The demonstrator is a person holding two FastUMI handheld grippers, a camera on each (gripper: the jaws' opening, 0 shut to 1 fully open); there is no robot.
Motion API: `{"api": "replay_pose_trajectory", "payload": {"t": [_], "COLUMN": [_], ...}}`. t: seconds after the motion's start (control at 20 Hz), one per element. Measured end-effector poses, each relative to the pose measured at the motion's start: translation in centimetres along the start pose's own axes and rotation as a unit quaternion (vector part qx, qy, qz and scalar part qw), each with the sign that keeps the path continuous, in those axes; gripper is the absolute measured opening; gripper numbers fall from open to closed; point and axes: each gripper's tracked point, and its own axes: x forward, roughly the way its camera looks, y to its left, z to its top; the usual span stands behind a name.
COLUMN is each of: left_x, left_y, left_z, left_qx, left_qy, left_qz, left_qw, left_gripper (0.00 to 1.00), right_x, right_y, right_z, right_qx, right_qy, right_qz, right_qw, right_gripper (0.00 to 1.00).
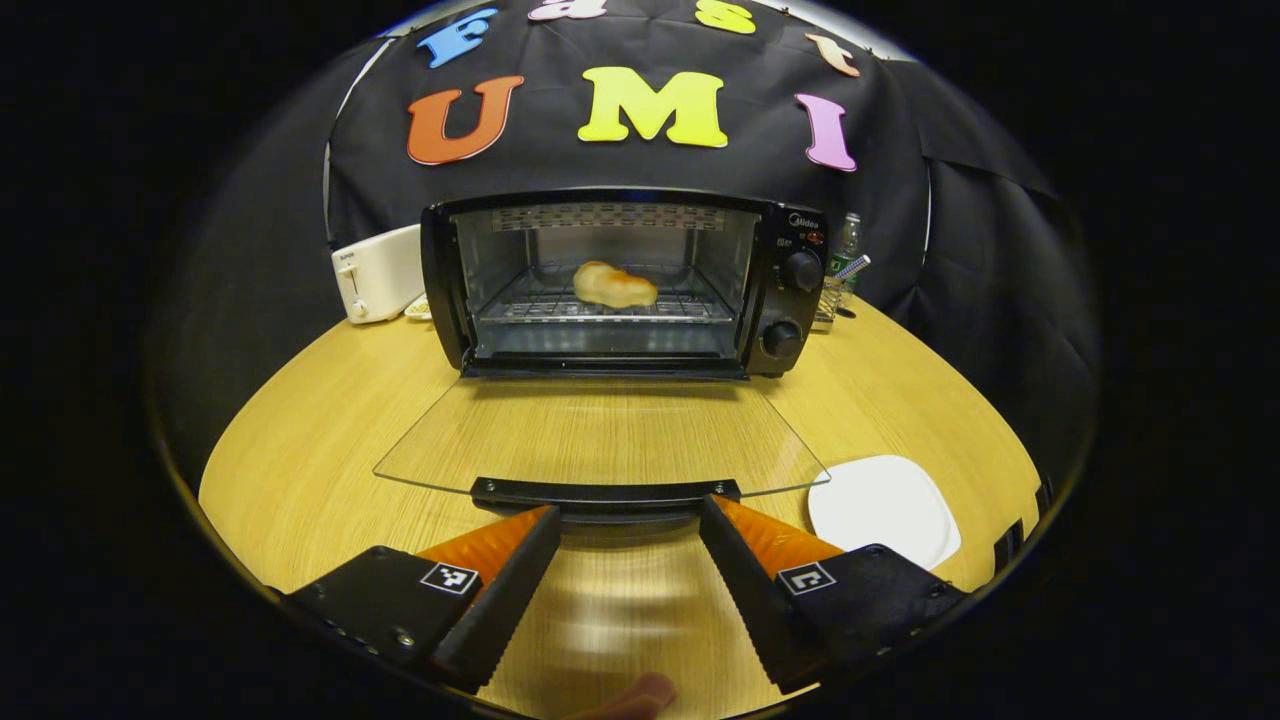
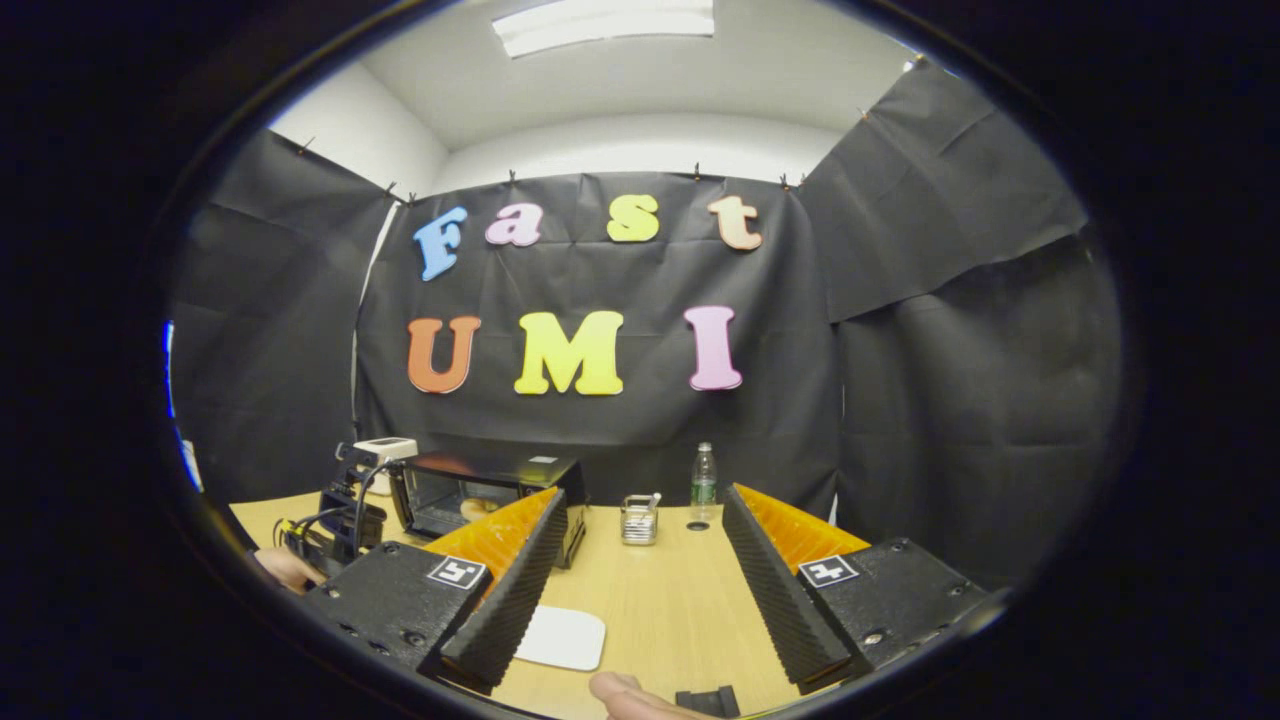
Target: Open the electric oven with the left hand, put the food in, and close the electric oven.
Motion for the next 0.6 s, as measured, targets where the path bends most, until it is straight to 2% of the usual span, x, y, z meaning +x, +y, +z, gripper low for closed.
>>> {"api": "replay_pose_trajectory", "payload": {"t": [0.15, 0.35, 0.5, 0.6], "left_x": [-0.4, -0.9, -0.8, -1.0], "left_y": [0.2, 0.4, 0.7, 1.1], "left_z": [1.9, 4.7, 5.1, 6.4], "left_qx": [0.014, 0.027, 0.003, 0.000], "left_qy": [-0.020, -0.055, -0.036, -0.043], "left_qz": [0.017, 0.021, 0.016, 0.016], "left_qw": [1.000, 0.998, 0.999, 0.999], "left_gripper": [0.93, 0.94, 0.95, 0.95], "right_x": [0.3, 0.4, 0.4, 0.3], "right_y": [0.2, 0.1, 0.0, 0.0], "right_z": [-0.3, -0.6, -0.8, -0.8], "right_qx": [0.003, 0.009, 0.010, 0.013], "right_qy": [0.004, 0.009, 0.010, 0.010], "right_qz": [0.003, 0.005, 0.003, 0.003], "right_qw": [1.000, 1.000, 1.000, 1.000], "right_gripper": [0.99, 0.99, 0.98, 0.98]}}
